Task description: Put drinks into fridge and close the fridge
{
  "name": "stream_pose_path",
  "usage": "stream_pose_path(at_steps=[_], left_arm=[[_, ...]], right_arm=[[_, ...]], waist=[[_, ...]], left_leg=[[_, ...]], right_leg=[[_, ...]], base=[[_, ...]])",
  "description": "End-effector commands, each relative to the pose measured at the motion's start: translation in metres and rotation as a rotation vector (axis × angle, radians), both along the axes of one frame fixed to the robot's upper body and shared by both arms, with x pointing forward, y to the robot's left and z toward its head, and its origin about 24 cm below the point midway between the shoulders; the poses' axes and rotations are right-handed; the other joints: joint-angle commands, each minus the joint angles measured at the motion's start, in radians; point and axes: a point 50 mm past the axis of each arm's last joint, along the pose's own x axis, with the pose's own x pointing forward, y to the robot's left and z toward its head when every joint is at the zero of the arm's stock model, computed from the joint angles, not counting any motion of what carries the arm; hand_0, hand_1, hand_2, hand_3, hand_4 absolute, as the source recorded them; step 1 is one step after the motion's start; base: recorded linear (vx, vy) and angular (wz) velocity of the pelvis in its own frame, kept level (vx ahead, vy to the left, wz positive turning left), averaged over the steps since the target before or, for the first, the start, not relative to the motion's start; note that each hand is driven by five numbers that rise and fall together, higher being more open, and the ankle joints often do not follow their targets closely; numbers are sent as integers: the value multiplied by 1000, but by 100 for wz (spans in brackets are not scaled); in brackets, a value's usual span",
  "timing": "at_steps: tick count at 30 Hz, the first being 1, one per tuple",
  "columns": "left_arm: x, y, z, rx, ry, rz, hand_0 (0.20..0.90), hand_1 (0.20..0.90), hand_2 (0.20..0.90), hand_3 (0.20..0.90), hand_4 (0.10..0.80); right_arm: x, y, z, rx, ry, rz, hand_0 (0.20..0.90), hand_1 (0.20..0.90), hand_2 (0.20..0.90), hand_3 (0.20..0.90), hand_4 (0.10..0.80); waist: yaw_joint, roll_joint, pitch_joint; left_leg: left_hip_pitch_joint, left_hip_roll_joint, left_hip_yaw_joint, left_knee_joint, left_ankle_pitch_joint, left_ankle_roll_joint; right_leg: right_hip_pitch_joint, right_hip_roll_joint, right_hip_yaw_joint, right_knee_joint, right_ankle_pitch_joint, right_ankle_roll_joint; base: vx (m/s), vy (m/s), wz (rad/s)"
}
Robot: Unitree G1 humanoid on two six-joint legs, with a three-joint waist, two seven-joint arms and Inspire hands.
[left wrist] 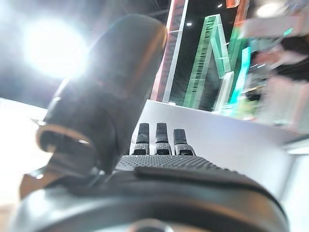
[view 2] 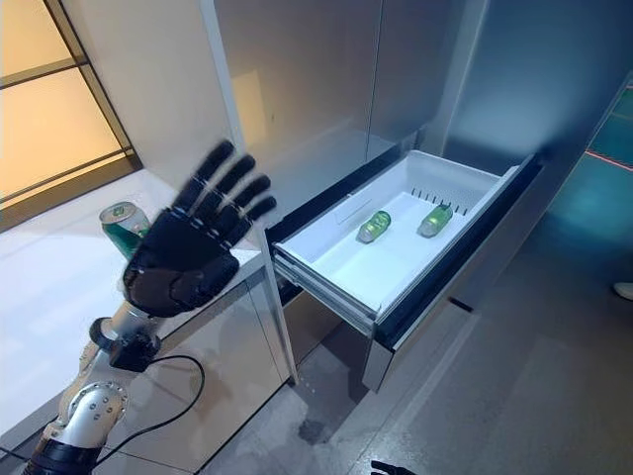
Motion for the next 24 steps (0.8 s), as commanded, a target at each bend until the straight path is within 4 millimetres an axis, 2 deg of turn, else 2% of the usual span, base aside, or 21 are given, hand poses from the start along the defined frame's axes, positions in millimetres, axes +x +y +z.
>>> stream_pose_path(at_steps=[1, 7, 12, 20, 24], left_arm=[[-11, 19, 70, -54, -400, 240, 900, 900, 900, 900, 800], [-9, 36, 81, 5, -419, 582, 900, 900, 900, 900, 800], [-3, 58, 81, 20, -346, 809, 900, 900, 900, 900, 800], [8, 90, 71, 17, -196, 976, 900, 900, 900, 900, 800], [15, 104, 61, 11, -95, 966, 900, 900, 900, 900, 800]], right_arm=[[-19, 14, -7, 32, 54, 57, 900, 900, 900, 900, 800], [-19, 17, -7, 33, 53, 69, 900, 900, 900, 900, 800], [-15, 18, -7, 32, 60, 68, 900, 900, 900, 900, 800], [-8, 15, -6, 30, 61, 61, 900, 900, 900, 900, 800], [-7, 13, -5, 26, 64, 59, 900, 900, 900, 900, 800]], waist=[[22, -32, -14], [32, -34, -24], [42, -33, -29], [46, -31, -28], [44, -29, -28]], left_leg=[[-14, -65, -28, 7, -77, 26], [-22, -65, -36, 3, -67, 20], [-23, -62, -37, 3, -64, 16], [-20, -60, -35, 5, -63, 13], [-16, -59, -31, 6, -64, 11]], right_leg=[[-40, 13, -3, 95, -105, 24], [-42, 17, -8, 88, -100, 22], [-39, 19, -9, 85, -104, 20], [-34, 19, -5, 83, -104, 20], [-31, 20, -2, 83, -105, 20]], base=[[10, -12, 11], [-10, -8, 7], [1, -4, 5], [0, 0, 0], [0, 0, 0]])
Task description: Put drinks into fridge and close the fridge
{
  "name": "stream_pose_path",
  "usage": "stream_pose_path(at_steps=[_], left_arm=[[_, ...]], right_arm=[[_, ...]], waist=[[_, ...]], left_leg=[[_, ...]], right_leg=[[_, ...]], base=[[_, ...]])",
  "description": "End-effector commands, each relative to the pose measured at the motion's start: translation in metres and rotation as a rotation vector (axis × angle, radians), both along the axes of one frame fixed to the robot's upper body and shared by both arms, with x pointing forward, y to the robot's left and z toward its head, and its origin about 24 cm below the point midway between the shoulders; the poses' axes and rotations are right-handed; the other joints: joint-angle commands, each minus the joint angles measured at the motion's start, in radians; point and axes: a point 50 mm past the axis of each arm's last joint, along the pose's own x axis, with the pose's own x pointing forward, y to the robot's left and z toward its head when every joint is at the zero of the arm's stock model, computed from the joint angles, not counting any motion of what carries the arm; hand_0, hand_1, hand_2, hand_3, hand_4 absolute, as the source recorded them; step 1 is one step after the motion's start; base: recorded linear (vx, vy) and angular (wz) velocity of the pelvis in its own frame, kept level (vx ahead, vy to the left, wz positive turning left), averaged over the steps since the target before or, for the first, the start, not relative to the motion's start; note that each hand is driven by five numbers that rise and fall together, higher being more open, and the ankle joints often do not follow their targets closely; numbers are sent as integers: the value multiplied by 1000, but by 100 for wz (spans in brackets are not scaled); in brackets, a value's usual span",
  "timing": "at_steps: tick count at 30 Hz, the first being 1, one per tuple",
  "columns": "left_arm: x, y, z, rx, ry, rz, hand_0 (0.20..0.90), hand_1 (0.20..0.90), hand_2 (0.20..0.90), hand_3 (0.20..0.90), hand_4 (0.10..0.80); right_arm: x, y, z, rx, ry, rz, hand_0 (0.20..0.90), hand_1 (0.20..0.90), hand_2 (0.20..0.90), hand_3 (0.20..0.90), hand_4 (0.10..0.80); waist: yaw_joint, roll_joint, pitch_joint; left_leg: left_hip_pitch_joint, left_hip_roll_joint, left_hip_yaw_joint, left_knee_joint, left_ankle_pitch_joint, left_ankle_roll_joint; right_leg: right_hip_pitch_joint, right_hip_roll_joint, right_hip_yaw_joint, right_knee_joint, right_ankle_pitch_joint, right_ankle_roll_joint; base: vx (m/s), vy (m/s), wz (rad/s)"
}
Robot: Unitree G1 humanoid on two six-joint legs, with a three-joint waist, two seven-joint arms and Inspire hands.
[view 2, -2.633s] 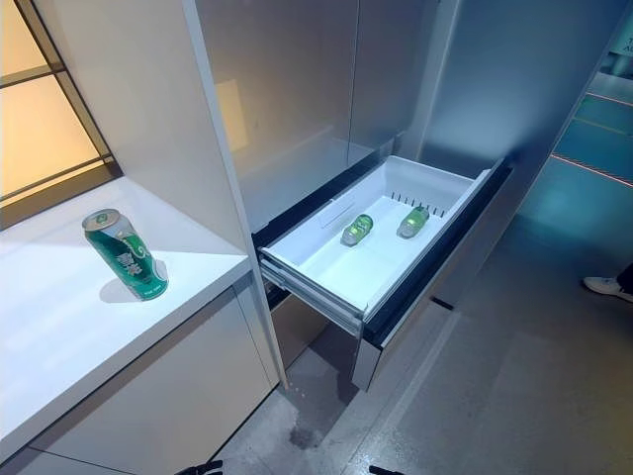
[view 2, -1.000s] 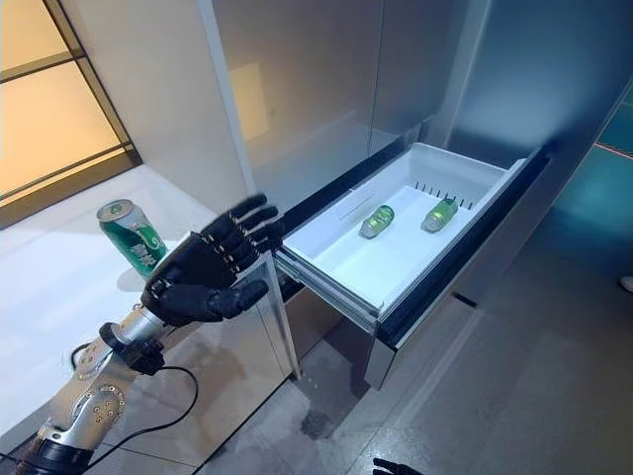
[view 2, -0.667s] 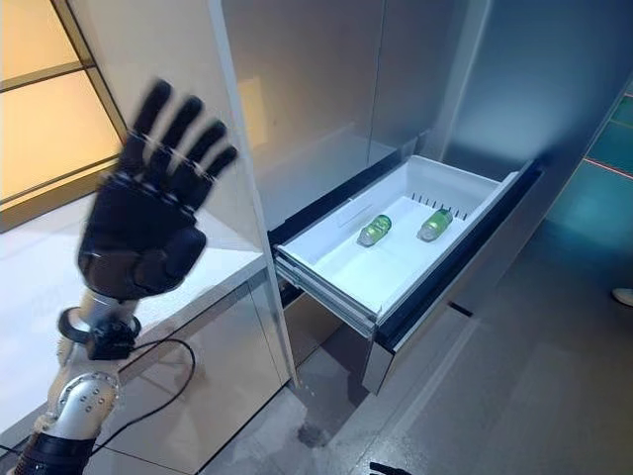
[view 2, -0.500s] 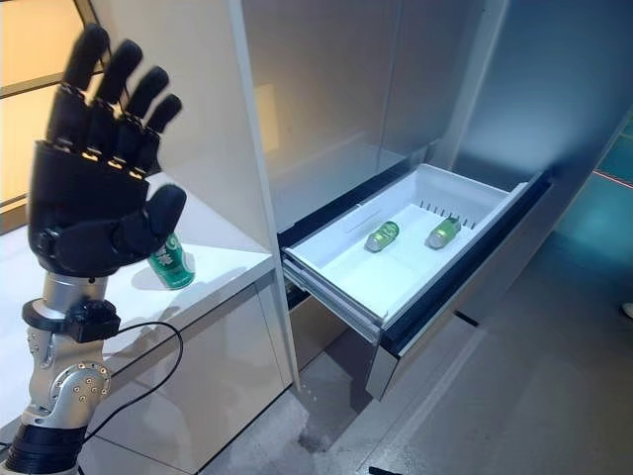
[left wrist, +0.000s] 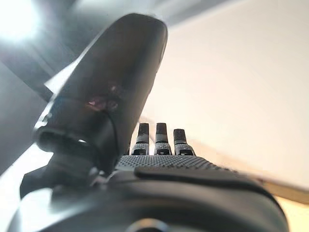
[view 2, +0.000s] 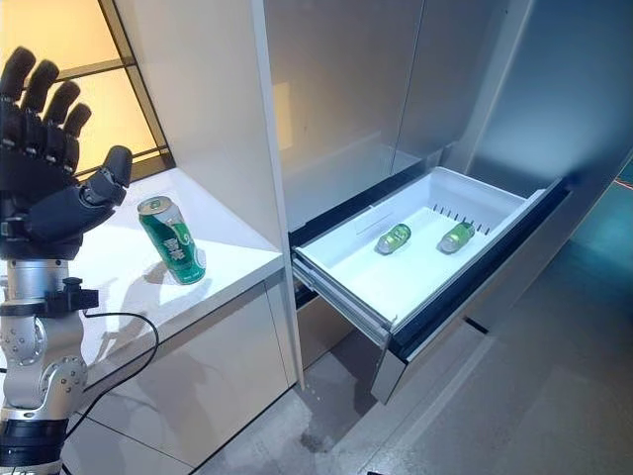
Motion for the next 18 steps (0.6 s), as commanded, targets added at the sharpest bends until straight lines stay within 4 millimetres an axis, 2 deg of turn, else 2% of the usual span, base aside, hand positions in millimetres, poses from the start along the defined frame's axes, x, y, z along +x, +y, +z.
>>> stream_pose_path(at_steps=[1, 8, 18], left_arm=[[-1, 21, 43, 22, -137, 7, 900, 900, 900, 900, 800], [13, 24, 25, 17, 28, -146, 900, 900, 900, 900, 800], [24, 43, 20, 80, 155, -146, 900, 900, 900, 900, 800]], right_arm=[[4, 6, -1, 11, 20, 66, 900, 900, 900, 900, 800], [5, 0, 1, 3, 25, 66, 900, 900, 900, 900, 800], [7, -7, 3, -9, 29, 64, 900, 900, 900, 900, 800]], waist=[[-9, -15, -1], [-14, -8, 0], [-22, 2, 0]], left_leg=[[1, -55, -3, 7, -77, 13], [8, -53, 6, 7, -78, 10], [14, -51, 19, 7, -78, 7]], right_leg=[[-26, 22, 25, 84, -105, 22], [-21, 21, 27, 82, -102, 28], [-14, 21, 31, 72, -99, 34]], base=[[0, 0, 0], [5, 2, 0], [-4, 2, 0]])
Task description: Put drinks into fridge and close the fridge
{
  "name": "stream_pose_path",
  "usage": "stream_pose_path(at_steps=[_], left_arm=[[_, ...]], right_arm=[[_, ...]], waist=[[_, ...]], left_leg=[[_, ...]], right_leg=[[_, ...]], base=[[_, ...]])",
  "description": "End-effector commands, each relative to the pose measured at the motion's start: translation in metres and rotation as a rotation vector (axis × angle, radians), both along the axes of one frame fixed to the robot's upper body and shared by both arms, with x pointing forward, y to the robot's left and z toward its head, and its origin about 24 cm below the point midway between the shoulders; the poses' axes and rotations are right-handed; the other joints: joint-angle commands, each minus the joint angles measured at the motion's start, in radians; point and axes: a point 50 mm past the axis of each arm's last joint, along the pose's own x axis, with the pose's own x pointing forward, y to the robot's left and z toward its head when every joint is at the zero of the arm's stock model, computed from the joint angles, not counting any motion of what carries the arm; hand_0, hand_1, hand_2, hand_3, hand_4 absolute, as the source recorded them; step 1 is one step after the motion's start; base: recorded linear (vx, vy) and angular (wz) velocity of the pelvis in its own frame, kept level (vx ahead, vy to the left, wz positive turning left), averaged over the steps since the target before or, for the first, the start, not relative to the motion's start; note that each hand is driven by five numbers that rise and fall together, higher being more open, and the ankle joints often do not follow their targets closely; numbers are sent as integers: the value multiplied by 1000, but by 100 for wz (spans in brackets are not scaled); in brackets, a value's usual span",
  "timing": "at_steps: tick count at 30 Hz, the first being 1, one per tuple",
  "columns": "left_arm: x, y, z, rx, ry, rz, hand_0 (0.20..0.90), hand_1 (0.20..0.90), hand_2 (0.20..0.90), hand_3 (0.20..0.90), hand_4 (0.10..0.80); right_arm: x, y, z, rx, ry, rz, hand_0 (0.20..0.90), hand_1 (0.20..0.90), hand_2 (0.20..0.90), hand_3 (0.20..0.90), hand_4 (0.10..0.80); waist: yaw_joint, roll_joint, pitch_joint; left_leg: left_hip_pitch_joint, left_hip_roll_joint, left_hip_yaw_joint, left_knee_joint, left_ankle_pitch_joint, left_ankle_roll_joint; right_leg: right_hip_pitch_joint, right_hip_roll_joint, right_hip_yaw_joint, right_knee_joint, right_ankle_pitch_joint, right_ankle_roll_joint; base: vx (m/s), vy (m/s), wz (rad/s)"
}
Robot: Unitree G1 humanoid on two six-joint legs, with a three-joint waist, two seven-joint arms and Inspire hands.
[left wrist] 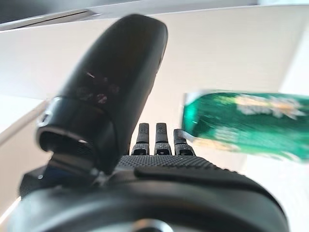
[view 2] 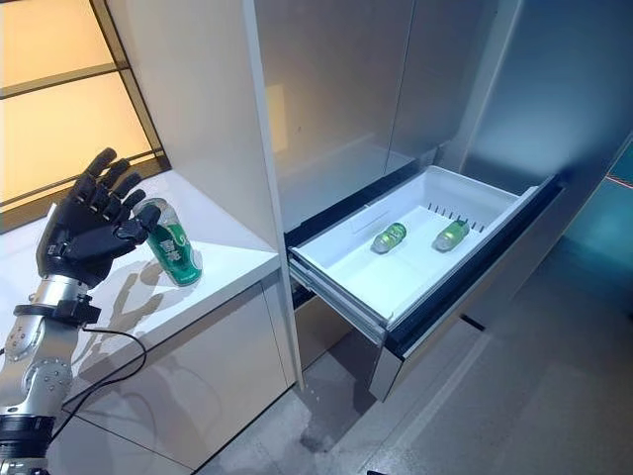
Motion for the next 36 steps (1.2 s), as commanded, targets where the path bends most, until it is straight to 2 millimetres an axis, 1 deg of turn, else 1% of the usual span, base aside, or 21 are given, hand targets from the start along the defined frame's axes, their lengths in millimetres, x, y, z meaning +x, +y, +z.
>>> stream_pose_path(at_steps=[1, 4, 5, 6, 7, 12, 25, 32, 36], left_arm=[[5, 19, 69, 92, -242, 28, 900, 900, 900, 900, 800], [6, 25, 67, 123, -218, 65, 900, 900, 900, 900, 800], [7, 28, 67, 129, -209, 87, 900, 900, 900, 900, 800], [7, 29, 66, 134, -206, 98, 900, 900, 900, 900, 800], [7, 31, 66, 140, -200, 111, 900, 900, 900, 900, 800], [8, 33, 64, 145, -184, 127, 900, 900, 900, 900, 800], [18, 18, 68, 176, -151, 34, 900, 900, 900, 900, 800], [20, 16, 69, 187, -131, 27, 900, 900, 900, 900, 800], [22, 19, 68, 197, -113, 40, 900, 900, 900, 900, 800]], right_arm=[[4, -7, 2, -11, 26, 64, 900, 900, 900, 900, 800], [4, -8, 2, -14, 25, 59, 900, 900, 900, 900, 800], [4, -9, 2, -14, 26, 55, 900, 900, 900, 900, 800], [5, -9, 3, -14, 26, 54, 900, 900, 900, 900, 800], [4, -9, 2, -15, 27, 52, 900, 900, 900, 900, 800], [4, -9, 3, -16, 28, 43, 900, 900, 900, 900, 800], [6, -12, 3, -21, 34, 20, 900, 900, 900, 900, 800], [6, -14, 4, -23, 36, 3, 900, 900, 900, 900, 800], [6, -15, 4, -22, 37, -8, 900, 900, 900, 900, 800]], waist=[[-11, -5, -12], [-13, -4, -11], [-14, -4, -14], [-15, -3, -12], [-16, -4, -14], [-20, -4, -15], [-34, -3, -18], [-42, -2, -18], [-48, -3, -20]], left_leg=[[0, -52, 19, 12, -79, 8], [2, -53, 20, 12, -79, 9], [8, -53, 19, 10, -88, 9], [4, -53, 21, 12, -80, 9], [11, -53, 20, 10, -90, 10], [14, -53, 23, 10, -92, 10], [21, -51, 39, 11, -95, 13], [24, -52, 47, 14, -98, 17], [26, -54, 52, 16, -101, 20]], right_leg=[[-26, 20, 29, 77, -97, 32], [-25, 19, 31, 79, -96, 33], [-19, 20, 34, 77, -105, 34], [-24, 19, 33, 78, -97, 34], [-17, 20, 35, 76, -106, 34], [-17, 20, 40, 76, -106, 36], [-17, 22, 56, 75, -104, 37], [-18, 23, 69, 76, -102, 38], [-19, 23, 77, 76, -101, 39]], base=[[0, 0, 0], [12, 4, 0], [0, 0, 0], [41, 12, 0], [0, 0, 0], [8, 2, 0], [7, 3, -1], [12, 8, -7], [8, 2, -2]])
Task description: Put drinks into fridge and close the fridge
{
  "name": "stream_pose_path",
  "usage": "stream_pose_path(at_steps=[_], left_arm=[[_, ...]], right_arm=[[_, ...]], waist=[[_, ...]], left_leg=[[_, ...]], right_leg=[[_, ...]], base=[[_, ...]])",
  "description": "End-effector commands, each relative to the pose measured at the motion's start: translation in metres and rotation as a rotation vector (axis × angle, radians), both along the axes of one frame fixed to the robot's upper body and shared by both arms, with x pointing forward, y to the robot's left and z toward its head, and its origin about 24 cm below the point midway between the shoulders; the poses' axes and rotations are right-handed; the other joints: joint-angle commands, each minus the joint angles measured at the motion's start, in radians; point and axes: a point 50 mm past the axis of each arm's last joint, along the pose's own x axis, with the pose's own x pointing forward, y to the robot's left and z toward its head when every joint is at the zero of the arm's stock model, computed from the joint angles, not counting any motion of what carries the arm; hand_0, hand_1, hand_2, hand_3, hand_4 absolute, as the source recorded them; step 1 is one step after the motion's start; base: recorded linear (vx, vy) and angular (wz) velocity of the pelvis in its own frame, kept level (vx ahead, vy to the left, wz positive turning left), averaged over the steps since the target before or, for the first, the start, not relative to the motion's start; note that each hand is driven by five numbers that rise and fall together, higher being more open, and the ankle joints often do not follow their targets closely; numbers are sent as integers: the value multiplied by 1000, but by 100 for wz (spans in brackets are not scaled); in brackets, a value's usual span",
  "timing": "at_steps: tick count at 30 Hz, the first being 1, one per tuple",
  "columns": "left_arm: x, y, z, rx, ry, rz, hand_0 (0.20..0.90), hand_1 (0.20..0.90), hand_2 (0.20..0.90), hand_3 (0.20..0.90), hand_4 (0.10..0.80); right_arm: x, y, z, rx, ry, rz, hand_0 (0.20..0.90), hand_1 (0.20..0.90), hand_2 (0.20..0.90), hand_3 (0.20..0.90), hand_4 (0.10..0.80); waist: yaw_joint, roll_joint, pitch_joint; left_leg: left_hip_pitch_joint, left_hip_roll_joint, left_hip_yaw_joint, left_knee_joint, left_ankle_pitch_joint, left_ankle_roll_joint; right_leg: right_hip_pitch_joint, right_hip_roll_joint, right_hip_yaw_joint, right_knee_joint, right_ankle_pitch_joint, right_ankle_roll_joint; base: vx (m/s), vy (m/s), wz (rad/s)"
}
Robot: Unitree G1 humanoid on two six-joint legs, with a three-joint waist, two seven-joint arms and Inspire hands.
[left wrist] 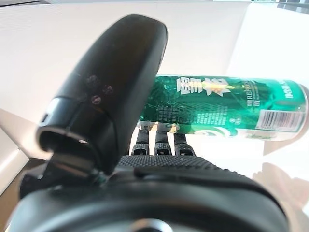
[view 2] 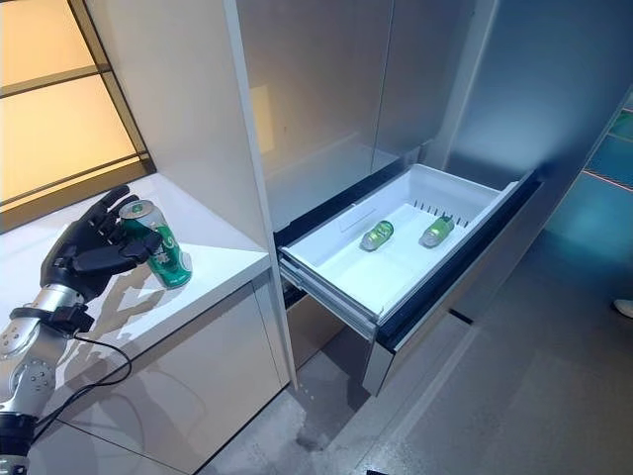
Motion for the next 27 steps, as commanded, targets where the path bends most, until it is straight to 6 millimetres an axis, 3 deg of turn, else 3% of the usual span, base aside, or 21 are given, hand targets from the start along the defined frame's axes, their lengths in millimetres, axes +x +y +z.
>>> stream_pose_path(at_steps=[1, 27], left_arm=[[21, 2, 84, 121, -280, -14, 900, 900, 900, 900, 800], [37, 7, 94, 97, -284, 70, 900, 900, 900, 900, 800]], right_arm=[[3, -15, 4, -29, 21, 17, 900, 900, 900, 900, 800], [3, -14, 3, -25, 26, -11, 900, 900, 900, 900, 800]], waist=[[-29, 1, -21], [-62, 2, -29]], left_leg=[[21, -58, 18, 17, -101, 20], [35, -67, 35, 25, -118, 37]], right_leg=[[-12, 20, 46, 77, -111, 45], [-23, 20, 83, 94, -111, 49]], base=[[16, 4, -3], [15, 3, -5]])
